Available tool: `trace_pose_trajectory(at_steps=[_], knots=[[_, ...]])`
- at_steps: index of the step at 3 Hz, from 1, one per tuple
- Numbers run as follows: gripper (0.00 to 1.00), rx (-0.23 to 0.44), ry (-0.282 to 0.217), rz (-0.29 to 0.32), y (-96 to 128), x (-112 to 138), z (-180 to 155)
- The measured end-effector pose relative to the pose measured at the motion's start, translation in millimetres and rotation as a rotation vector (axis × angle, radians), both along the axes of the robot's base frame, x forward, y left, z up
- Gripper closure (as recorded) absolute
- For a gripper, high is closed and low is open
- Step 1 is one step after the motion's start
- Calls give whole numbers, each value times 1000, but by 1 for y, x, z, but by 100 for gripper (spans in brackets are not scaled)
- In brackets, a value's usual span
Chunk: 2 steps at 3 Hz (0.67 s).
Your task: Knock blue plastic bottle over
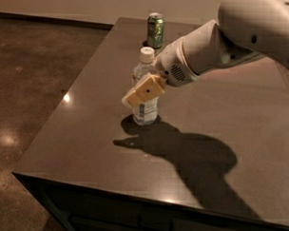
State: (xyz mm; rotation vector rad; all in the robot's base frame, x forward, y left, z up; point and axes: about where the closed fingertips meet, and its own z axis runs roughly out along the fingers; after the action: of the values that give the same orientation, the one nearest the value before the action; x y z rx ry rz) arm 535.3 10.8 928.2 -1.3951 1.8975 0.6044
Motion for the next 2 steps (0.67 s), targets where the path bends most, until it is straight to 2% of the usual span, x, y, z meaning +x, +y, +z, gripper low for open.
trace_pose_trajectory(at_steps=[1, 2], knots=[[49, 23, 18, -11, -3, 2, 5], [72, 18, 33, -22, -22, 2, 17]])
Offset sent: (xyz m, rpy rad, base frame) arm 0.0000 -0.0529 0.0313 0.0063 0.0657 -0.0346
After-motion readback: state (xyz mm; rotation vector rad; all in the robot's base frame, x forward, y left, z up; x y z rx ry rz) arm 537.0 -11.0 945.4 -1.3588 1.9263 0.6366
